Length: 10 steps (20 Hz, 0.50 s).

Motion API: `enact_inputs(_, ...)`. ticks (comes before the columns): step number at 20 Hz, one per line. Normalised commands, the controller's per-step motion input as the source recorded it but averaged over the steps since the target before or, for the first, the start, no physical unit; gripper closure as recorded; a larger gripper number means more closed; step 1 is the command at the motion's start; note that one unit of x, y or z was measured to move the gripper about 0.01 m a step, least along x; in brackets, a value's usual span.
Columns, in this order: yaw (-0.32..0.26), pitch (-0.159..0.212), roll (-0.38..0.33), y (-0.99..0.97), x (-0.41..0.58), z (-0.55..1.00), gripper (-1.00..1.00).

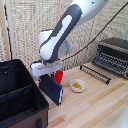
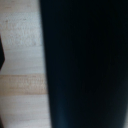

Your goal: Gently maneuver your gripper in the book's direction. Confidently hold the book by angling your gripper properly. Relocate the book to the caddy. Pinpoint the back pocket of the caddy and set the book down inside it.

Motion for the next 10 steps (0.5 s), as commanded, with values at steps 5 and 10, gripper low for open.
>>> enact_inputs(5, 0.009, 0.009, -0.005, 0.04, 0.021, -0.01, 1.00)
enact_inputs(10, 0.034, 0.002, -0.017, 0.01, 0.085, 0.00, 1.00)
